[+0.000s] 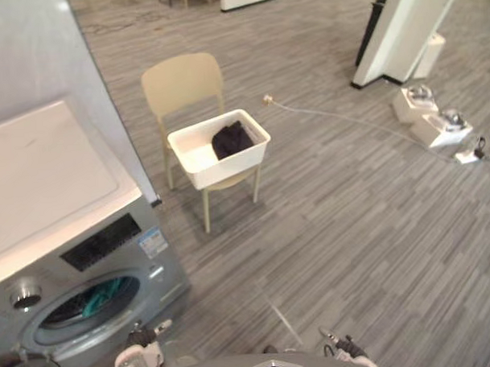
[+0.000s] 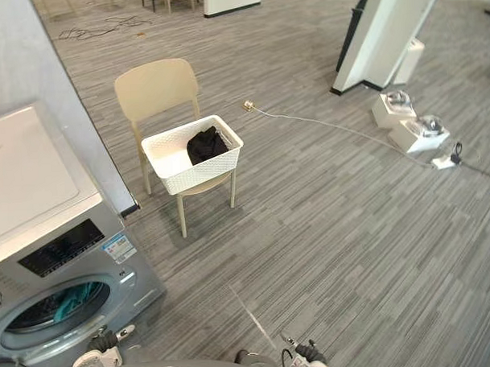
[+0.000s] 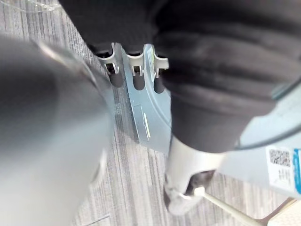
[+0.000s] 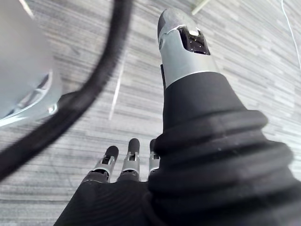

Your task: Pick up the laundry basket with both hands and put the clothes into the washing machine.

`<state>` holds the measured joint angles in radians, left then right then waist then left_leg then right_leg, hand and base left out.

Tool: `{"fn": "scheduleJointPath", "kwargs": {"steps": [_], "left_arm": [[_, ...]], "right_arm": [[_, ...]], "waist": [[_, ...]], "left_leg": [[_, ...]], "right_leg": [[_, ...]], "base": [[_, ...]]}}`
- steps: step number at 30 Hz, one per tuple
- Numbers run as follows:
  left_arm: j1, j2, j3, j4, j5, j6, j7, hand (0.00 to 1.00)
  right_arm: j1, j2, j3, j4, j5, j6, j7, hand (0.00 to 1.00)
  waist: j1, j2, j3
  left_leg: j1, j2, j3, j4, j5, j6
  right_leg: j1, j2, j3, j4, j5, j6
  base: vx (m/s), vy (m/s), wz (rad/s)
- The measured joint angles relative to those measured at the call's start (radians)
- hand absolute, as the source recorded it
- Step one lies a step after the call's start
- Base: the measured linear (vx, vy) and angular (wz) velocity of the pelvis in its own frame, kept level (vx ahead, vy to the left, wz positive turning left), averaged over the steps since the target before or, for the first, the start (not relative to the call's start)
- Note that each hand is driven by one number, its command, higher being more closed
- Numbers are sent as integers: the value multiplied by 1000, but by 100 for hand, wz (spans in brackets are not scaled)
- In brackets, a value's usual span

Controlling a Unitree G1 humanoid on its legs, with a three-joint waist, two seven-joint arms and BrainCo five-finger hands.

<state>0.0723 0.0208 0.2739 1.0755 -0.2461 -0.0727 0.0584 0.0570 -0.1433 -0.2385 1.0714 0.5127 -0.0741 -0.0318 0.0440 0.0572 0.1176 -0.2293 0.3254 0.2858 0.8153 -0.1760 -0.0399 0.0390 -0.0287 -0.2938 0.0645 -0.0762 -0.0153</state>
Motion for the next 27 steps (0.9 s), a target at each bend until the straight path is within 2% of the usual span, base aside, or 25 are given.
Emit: {"fn": "scheduleJointPath", "kwargs": {"steps": [1,3,4,5,6,7,8,9,10,11,12,13,14,15,16,17,19,20,21,23,24,25,26,27], "left_arm": [[-1,-4,-2,-1,-7,-3,0,0],[3,-2,-1,8,-8,1,-7,0],[9,-6,3,9,-8,3,-8,0],[27,-10,20,15,-7,9,-11,0],[38,-3,52,36,-6,9,-19,0],[39,-3,66,40,-6,11,-23,0],[42,-5,96,51,-6,18,-24,0],[58,-18,129,54,-5,28,-22,0],[90,-28,163,53,-5,31,-22,0],[112,-31,167,54,-6,31,-22,0],[119,-29,167,54,-6,31,-22,0],[128,-25,157,54,-7,31,-22,0],[138,-19,152,54,-7,31,-22,0],[132,-8,140,53,-7,32,-21,0],[124,5,114,53,-7,32,-19,0],[108,9,82,51,-7,32,-18,0],[76,15,25,29,-8,29,-15,0],[49,9,17,15,-8,28,-12,0],[8,3,-3,6,-15,29,1,0],[-18,1,-25,4,-15,15,0,0],[-27,3,-44,4,-15,10,0,0],[-26,6,-45,4,-15,8,0,0],[-21,20,-42,4,-14,8,0,0],[-1,49,-36,7,-14,8,1,0]], "right_arm": [[-5,1,0,0,0,0,1,0],[-33,17,1,1,-1,2,2,0],[-43,21,2,0,-1,2,3,0],[-63,33,12,-3,-8,1,3,0],[-79,52,53,-7,-10,-1,6,0],[-94,55,69,-6,-11,-1,8,0],[-106,62,83,-3,-12,0,9,0],[-108,71,89,-4,-18,1,10,0],[-104,84,98,-7,-38,2,14,0],[-103,97,99,-19,-45,2,31,0],[-103,101,103,-24,-46,3,39,0],[-104,106,121,-23,-44,2,50,0],[-105,109,123,-18,-44,2,54,0],[-110,109,113,6,-40,2,55,0],[-105,104,104,10,-38,4,55,0],[-101,94,85,4,-35,2,53,0],[-88,64,52,7,-27,1,47,0],[-71,54,36,8,-27,2,46,0],[-59,52,-2,5,-27,-10,44,0],[-51,53,-77,7,-27,-9,43,0],[-31,58,-109,21,-27,-3,42,0],[-22,62,-118,35,-27,0,41,0],[-14,72,-118,57,-27,13,41,0],[12,88,-119,61,-25,16,43,0]], "waist": [[9,7,2],[37,25,6],[48,32,8],[72,27,7],[71,9,-10],[75,8,-6],[84,6,-1],[95,8,-2],[102,4,-7],[109,3,-10],[112,1,-12],[111,-6,-20],[111,-16,-28],[100,-25,-25],[83,-31,-22],[70,-29,-9],[48,-12,4],[39,-14,2],[30,-11,3],[9,-11,3],[10,-20,0],[8,-26,-2],[3,-50,-10],[-4,-84,-21]], "left_leg": [[-15,-40,-7,-30,-14,0],[-35,-182,-46,-305,-23,3],[-34,-216,-78,-396,-10,-7],[-9,-252,-107,-456,32,40],[5,-300,-129,-491,6,31],[1,-308,-139,-479,-1,41],[5,-317,-136,-456,-18,71],[25,-318,-121,-441,-36,81],[65,-325,-104,-445,-48,97],[108,-331,-92,-465,-65,103],[131,-333,-88,-478,-71,103],[169,-335,-76,-508,-76,102],[187,-335,-65,-519,-81,97],[210,-334,-69,-514,-83,98],[229,-334,-91,-510,-84,99],[267,-333,-115,-525,-83,99],[331,-324,-159,-558,-80,93],[339,-314,-187,-561,-80,89],[340,-295,-240,-561,-81,74],[340,-254,-305,-561,-90,35],[346,-231,-330,-559,-103,3],[351,-215,-342,-558,-114,-21],[364,-187,-363,-557,-138,-62],[378,-164,-376,-554,-159,-98]], "right_leg": [[0,1,7,-4,1,-1],[0,1,52,-4,-6,11],[0,2,68,-5,-9,16],[0,-4,119,-15,-15,22],[-4,-11,160,-32,-12,28],[-7,-15,178,-27,-7,39],[2,-23,189,-18,-17,73],[22,-30,193,-9,-28,84],[34,-44,195,46,-65,87],[4,-52,196,198,-122,96],[-22,-52,199,292,-141,112],[-98,-53,203,500,-158,204],[-152,-50,207,635,-144,293],[-209,-46,208,783,-125,306],[-231,-44,194,856,-130,302],[-234,-50,172,895,-155,279],[-238,-151,45,873,-224,163],[-246,-202,3,823,-244,120],[-257,-239,3,718,-246,109],[-264,-254,104,516,-201,129],[-251,-257,171,398,-144,147],[-242,-256,193,351,-106,156],[-227,-249,204,294,-30,177],[-216,-223,201,270,0,228]], "base": [[123,71,-75],[163,107,-68],[183,121,-92],[243,99,-71],[279,88,-56],[287,96,-17],[226,107,-15],[298,138,-19],[331,99,-21],[324,71,-21],[296,28,-23],[278,-6,-23],[334,-43,-21],[333,-108,1],[288,-135,28],[278,-172,56],[275,-203,64],[274,-277,81],[221,-281,93],[162,-301,97],[161,-346,77],[236,-608,70],[264,-734,56],[259,-762,44]]}}
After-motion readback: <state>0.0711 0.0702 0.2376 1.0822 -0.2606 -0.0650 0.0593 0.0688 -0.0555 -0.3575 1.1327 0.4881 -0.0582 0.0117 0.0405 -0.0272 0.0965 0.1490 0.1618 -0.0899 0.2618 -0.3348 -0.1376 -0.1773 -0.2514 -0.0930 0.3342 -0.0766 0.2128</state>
